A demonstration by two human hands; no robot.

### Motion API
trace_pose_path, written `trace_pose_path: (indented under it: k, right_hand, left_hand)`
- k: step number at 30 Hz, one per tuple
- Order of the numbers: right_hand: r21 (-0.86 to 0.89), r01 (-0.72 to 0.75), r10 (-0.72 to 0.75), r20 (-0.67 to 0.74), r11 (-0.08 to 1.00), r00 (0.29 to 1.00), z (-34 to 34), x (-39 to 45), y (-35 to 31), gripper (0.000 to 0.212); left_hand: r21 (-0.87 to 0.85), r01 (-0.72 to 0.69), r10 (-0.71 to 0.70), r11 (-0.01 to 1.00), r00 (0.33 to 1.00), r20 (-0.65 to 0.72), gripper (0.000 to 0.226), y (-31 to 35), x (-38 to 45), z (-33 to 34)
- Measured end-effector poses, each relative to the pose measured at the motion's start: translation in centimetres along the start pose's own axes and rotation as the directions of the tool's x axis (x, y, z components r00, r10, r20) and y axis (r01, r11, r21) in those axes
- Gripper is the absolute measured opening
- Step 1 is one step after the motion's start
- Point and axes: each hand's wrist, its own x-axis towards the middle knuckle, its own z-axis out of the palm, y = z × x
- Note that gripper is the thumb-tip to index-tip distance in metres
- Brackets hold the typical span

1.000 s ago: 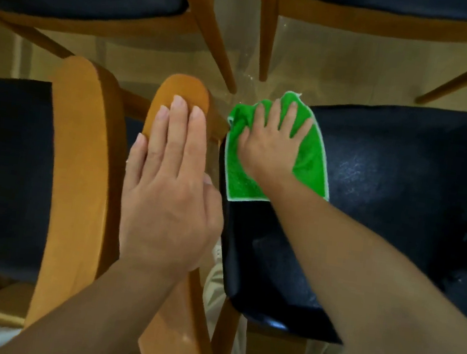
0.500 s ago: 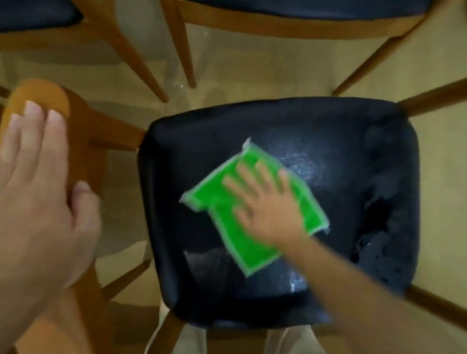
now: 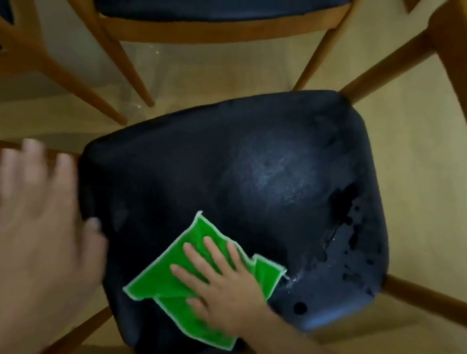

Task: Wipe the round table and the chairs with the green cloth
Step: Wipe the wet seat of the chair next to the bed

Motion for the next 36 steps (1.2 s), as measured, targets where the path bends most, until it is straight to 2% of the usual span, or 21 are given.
trace_pose_path:
  k: [1,2,3,5,8,11,12,13,14,17,20,22,23,24,26,28,29,31,33,34,36]
  right_hand:
    - [-0.054,0.044,-0.045,-0.017,0.998,0.999,-0.5,-0.1,2.5,0.060]
    - [-0.077,0.004,-0.009,-0.064,0.997,0.998,-1.2,0.1,5.3,0.059]
    - [-0.077,-0.126,0.116,-0.128,0.989,0.985,-2.1,0.4,8.6,0.060]
    - [-0.025,-0.429,0.415,-0.214,0.903,0.885,-4.2,0.5,15.4,0.060]
    - [0.087,-0.694,0.696,-0.194,0.714,0.692,-5.9,0.0,21.5,0.060]
    - [0.232,-0.823,0.852,-0.222,0.519,0.474,-5.0,0.1,19.0,0.062]
    - [0.246,-0.852,0.884,-0.203,0.463,0.421,-4.2,-0.2,16.5,0.064]
    - [0.230,-0.867,0.895,-0.183,0.442,0.407,-3.3,-0.8,13.4,0.066]
    - [0.207,-0.860,0.883,-0.170,0.466,0.437,-2.3,-1.5,10.1,0.068]
    - [0.144,-0.759,0.772,-0.105,0.635,0.627,-0.2,-3.8,3.0,0.074]
    - [0.094,-0.540,0.548,-0.104,0.836,0.830,-0.1,-5.3,6.7,0.070]
    - [0.046,-0.487,0.488,-0.149,0.872,0.860,-1.6,-5.2,12.2,0.065]
    - [0.058,-0.537,0.537,-0.188,0.842,0.822,-2.5,-4.6,15.3,0.063]
    - [0.105,-0.618,0.624,-0.226,0.779,0.749,-3.4,-3.7,18.1,0.063]
    - [0.276,-0.762,0.811,-0.224,0.585,0.541,-5.0,-1.9,21.9,0.060]
    - [0.392,-0.822,0.911,-0.177,0.412,0.373,-5.0,-1.7,21.9,0.058]
    - [0.413,-0.852,0.947,-0.156,0.322,0.282,-4.3,-2.4,20.7,0.058]
    - [0.448,-0.890,0.996,-0.078,0.081,0.051,-2.4,-4.5,15.4,0.060]
    - [0.451,-0.875,0.985,0.078,-0.175,-0.156,-0.6,-5.5,8.3,0.063]
    - [0.465,-0.838,0.958,0.173,-0.285,-0.229,-0.1,-4.8,5.1,0.062]
    - [0.490,-0.749,0.892,0.314,-0.446,-0.326,-0.3,-2.1,0.9,0.063]
  left_hand:
    - [0.016,-0.048,0.049,0.999,0.999,-0.012,0.079,2.1,0.1,0.6]
    - [0.014,-0.136,0.136,0.991,0.991,0.012,0.076,4.4,0.5,1.0]
    - [-0.011,-0.189,0.190,0.982,0.979,0.075,0.075,7.1,1.2,1.7]
    - [-0.087,-0.232,0.247,0.969,0.934,0.259,0.078,10.2,2.8,3.6]
    - [-0.086,-0.245,0.254,0.966,0.820,0.513,0.099,11.4,5.9,6.9]
    - [-0.084,-0.182,0.191,0.980,0.721,0.666,0.133,11.9,7.7,9.0]
    - [-0.079,-0.157,0.168,0.984,0.707,0.687,0.139,12.0,8.0,9.2]
    - [-0.063,-0.138,0.142,0.988,0.693,0.707,0.144,12.1,8.2,9.0]
    - [-0.048,-0.124,0.120,0.991,0.677,0.726,0.147,12.2,8.4,8.9]
    - [-0.024,-0.093,0.076,0.995,0.612,0.787,0.152,12.8,8.8,8.2]
    - [0.039,-0.075,0.011,0.996,0.565,0.825,0.153,13.3,9.0,7.8]
    - [0.070,-0.092,-0.009,0.993,0.542,0.840,0.151,13.6,9.2,7.6]
    - [0.076,-0.091,-0.016,0.993,0.536,0.844,0.150,13.7,9.2,7.6]
    - [0.075,-0.086,-0.017,0.993,0.532,0.846,0.149,13.8,9.2,7.6]
    - [0.064,-0.084,-0.010,0.994,0.526,0.851,0.148,13.9,9.2,7.5]
    - [0.052,-0.079,-0.004,0.995,0.516,0.857,0.148,13.9,9.2,7.3]
    - [0.048,-0.083,0.001,0.995,0.512,0.859,0.148,13.8,9.2,7.2]
    - [0.044,-0.089,0.008,0.995,0.509,0.861,0.148,13.8,9.1,7.1]
    - [0.049,-0.085,0.002,0.995,0.512,0.859,0.149,13.9,9.2,7.0]
    - [0.053,-0.085,-0.002,0.995,0.515,0.857,0.149,13.8,9.2,7.0]
    - [0.051,-0.095,0.006,0.994,0.518,0.855,0.149,13.6,9.1,7.2]
